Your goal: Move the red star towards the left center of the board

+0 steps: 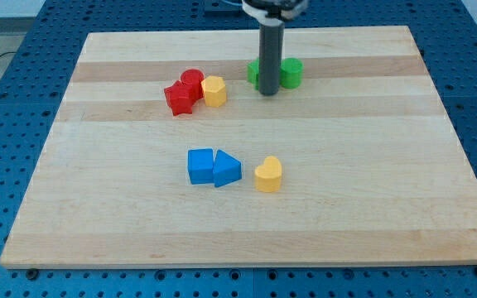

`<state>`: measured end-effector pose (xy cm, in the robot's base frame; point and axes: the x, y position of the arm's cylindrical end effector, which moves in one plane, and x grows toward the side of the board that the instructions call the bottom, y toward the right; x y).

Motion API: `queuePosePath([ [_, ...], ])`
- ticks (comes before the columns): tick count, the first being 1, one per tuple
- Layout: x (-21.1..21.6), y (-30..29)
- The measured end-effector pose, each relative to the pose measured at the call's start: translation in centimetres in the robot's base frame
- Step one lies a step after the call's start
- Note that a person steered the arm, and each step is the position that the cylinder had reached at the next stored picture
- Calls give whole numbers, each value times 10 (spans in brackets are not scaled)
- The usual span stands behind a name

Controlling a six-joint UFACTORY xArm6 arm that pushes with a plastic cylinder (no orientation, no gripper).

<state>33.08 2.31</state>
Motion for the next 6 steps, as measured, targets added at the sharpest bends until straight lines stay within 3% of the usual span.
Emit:
queuePosePath([
  [1,-16,-34],
  [4,57,-85],
  [6,33,-116],
])
